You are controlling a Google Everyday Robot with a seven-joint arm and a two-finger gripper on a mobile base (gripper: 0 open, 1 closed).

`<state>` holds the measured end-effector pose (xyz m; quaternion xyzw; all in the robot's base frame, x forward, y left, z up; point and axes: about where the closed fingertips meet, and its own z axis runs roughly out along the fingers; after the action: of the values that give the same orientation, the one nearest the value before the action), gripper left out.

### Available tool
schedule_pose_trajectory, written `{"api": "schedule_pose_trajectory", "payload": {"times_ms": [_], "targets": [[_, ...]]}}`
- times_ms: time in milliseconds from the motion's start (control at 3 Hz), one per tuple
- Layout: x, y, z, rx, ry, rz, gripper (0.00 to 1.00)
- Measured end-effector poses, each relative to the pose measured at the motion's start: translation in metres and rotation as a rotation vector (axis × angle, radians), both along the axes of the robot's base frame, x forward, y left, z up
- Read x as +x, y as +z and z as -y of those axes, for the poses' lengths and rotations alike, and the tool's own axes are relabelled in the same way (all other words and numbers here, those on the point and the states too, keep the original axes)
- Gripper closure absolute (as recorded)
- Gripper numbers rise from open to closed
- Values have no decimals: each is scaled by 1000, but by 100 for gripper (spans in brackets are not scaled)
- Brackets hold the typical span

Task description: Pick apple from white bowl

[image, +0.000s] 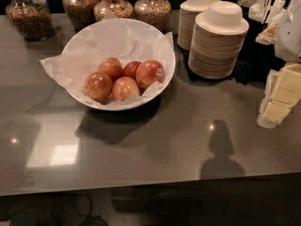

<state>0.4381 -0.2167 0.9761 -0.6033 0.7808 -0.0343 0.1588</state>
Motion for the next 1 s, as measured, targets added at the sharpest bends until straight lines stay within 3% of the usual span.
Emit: {"api": "schedule_pose_trajectory", "payload": {"times_ms": [333, 667, 1000], "targets": [[0, 0, 0, 0, 0, 0, 0], [9, 1, -16, -2, 30, 21, 0], [36, 21, -77, 45, 154, 100, 0]]}}
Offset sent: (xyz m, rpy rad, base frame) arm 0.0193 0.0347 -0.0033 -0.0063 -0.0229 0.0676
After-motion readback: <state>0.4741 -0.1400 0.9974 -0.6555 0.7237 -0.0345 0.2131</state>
